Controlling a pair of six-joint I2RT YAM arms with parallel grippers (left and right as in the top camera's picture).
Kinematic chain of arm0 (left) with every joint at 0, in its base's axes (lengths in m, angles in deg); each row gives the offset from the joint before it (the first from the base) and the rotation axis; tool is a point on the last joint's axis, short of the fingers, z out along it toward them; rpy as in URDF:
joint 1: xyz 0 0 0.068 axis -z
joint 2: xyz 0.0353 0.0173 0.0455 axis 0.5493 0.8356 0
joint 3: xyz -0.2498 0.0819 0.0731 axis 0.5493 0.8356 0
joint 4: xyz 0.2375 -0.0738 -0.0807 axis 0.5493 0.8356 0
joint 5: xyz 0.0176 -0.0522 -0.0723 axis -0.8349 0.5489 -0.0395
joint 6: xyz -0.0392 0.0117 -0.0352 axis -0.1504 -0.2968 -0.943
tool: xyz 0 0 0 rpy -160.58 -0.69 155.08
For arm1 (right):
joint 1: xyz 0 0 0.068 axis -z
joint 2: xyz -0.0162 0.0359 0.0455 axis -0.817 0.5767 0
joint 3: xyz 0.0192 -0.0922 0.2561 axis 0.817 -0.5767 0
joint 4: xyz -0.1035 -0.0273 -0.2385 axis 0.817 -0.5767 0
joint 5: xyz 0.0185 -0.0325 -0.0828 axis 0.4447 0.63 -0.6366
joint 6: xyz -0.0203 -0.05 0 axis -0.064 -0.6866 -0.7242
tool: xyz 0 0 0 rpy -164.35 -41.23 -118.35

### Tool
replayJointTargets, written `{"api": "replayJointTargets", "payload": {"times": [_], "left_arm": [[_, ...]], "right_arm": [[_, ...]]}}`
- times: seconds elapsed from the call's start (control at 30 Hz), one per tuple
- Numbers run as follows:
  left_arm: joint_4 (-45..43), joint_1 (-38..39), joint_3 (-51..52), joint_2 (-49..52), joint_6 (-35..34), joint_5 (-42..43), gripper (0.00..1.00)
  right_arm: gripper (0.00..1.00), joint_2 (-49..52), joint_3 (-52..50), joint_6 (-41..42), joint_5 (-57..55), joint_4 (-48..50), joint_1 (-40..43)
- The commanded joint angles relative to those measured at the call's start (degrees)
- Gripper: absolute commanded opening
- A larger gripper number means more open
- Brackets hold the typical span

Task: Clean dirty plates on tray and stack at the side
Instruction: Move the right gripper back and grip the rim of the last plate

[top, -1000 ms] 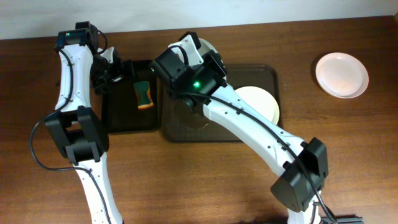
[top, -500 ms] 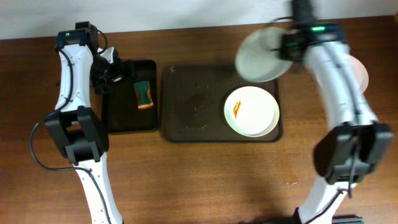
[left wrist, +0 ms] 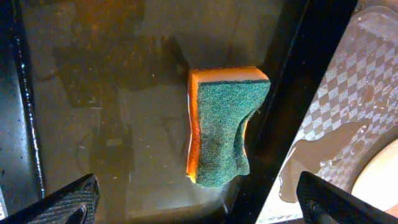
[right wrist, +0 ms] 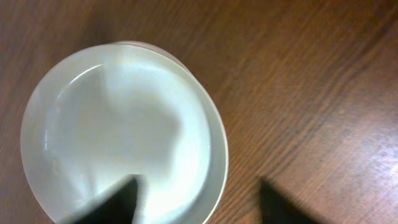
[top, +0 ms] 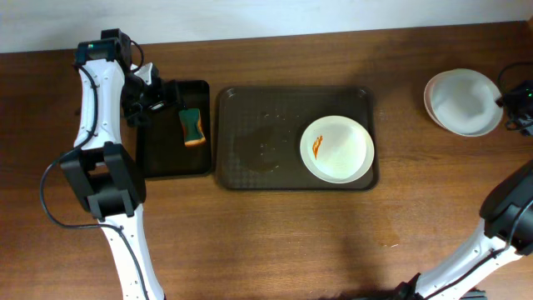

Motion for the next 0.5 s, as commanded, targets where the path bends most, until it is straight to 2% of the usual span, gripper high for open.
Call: {"api": "replayJointTargets", "payload": {"times": [0.0, 0.07, 0.17, 0.2, 0.23, 0.33, 0.37, 0.4, 0.43, 0.47], "left_arm": [[0.04, 0.00, -0.72, -0.09, 0.31, 0.42, 1.00], [0.07, 0.00, -0.72, -0.09, 0.31, 0.39, 1.00], [0.04, 0.00, -0.72, -0.09, 0.31, 0.39, 1.00], [0.04, 0.00, -0.72, -0.09, 0.33, 0.39, 1.00], [0.04, 0.00, -0.72, -0.09, 0.31, 0.39, 1.00], [0.04, 0.00, -0.72, -0.09, 0.31, 0.39, 1.00], [0.04, 0.00, -0.72, -0.09, 0.31, 0.42, 1.00], [0.04, 0.00, -0.72, -0.09, 0.31, 0.39, 1.00], [0.04, 0.00, -0.72, -0.09, 0.31, 0.39, 1.00], [0.04, 0.00, -0.72, -0.09, 0.31, 0.39, 1.00]], "right_arm": [[0.83, -1.57, 0.98, 0.33, 8.55, -2.67, -1.03], [0.82, -5.18, 2.08, 0.33, 11.06, -7.93, -1.55], [0.82, -13.51, 2.08, -1.60, 10.99, -23.98, -6.97], [0.79, -14.97, 1.95, -3.39, 10.54, -30.56, -10.82], [0.72, -15.21, 1.51, -2.82, 8.79, -34.62, -15.45], [0.72, -16.50, -4.13, 5.09, 4.74, -34.51, -25.00], [0.72, -18.71, -8.83, 7.17, 4.15, -32.13, -28.61], [0.77, -21.90, -15.10, 11.06, 0.02, -27.67, -31.80], [0.93, -23.54, -19.96, 13.03, -1.57, -23.98, -33.75], [0.98, -23.63, -24.44, 12.94, 1.49, -19.08, -35.58]]}}
